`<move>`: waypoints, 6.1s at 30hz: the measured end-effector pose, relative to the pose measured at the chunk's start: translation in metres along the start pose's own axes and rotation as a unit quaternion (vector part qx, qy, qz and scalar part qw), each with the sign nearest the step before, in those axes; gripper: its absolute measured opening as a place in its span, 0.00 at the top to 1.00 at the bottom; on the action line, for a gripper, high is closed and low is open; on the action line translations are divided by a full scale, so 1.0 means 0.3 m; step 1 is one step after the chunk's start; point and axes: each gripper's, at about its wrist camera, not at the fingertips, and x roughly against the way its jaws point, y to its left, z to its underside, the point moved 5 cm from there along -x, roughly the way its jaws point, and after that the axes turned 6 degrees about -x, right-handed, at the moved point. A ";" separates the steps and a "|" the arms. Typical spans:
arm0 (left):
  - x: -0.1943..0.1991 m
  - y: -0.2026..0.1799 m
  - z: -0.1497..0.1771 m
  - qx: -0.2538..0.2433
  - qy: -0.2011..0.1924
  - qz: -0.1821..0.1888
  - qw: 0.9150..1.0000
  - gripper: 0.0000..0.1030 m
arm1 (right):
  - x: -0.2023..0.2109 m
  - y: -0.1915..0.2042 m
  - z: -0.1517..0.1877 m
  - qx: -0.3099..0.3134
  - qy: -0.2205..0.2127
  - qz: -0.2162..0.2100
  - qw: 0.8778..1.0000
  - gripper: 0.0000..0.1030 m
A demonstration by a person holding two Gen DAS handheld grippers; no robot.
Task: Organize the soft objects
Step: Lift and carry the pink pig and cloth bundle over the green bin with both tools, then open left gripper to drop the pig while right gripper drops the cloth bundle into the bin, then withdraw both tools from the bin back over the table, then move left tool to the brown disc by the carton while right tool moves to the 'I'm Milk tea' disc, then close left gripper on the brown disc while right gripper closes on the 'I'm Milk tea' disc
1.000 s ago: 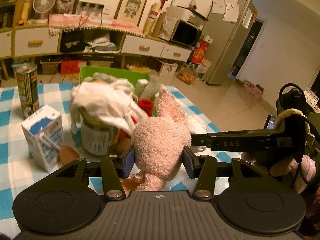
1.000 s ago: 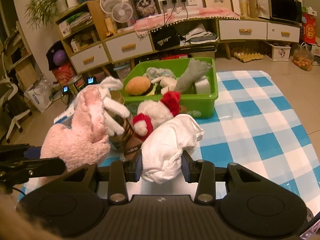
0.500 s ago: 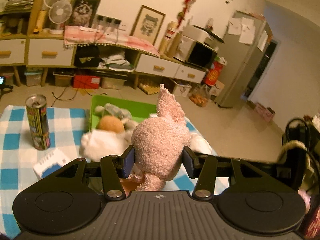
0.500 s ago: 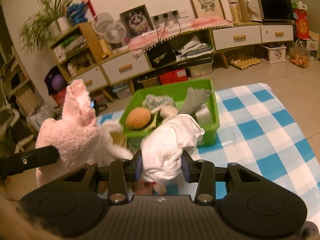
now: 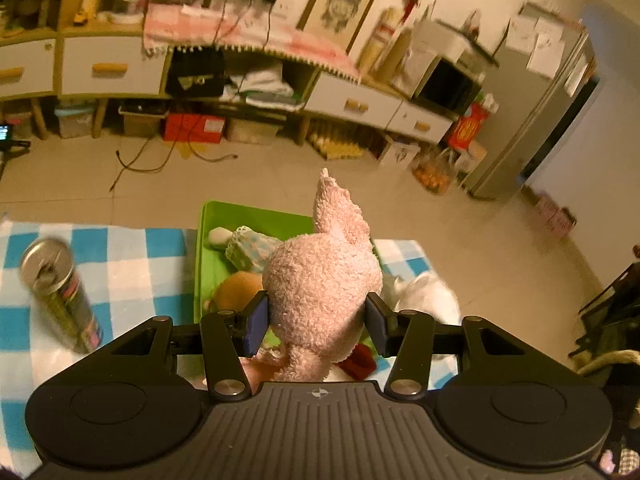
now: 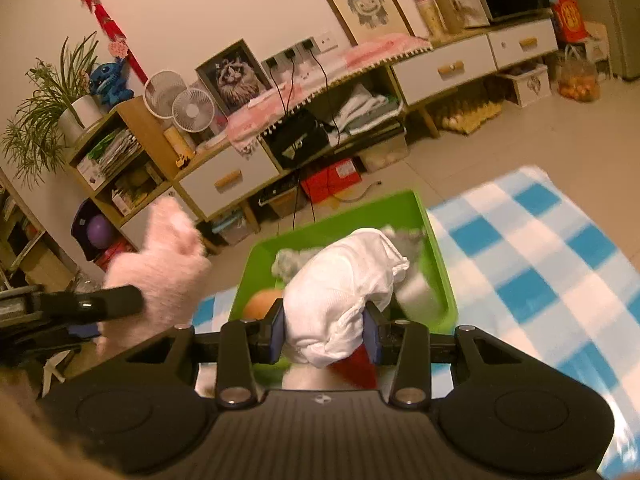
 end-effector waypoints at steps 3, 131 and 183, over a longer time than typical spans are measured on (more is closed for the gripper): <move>-0.107 0.017 -0.041 -0.005 0.020 -0.005 1.000 0.50 | -0.067 0.007 -0.063 0.016 -0.019 0.000 1.000 0.94; -0.063 0.190 0.833 -0.090 -0.006 -0.171 0.981 0.04 | -0.032 -0.009 0.667 0.242 0.144 0.108 0.953 0.40; -0.071 0.256 0.699 0.023 -0.064 -0.101 0.993 0.82 | -0.104 0.039 0.560 0.129 0.085 0.026 0.988 0.93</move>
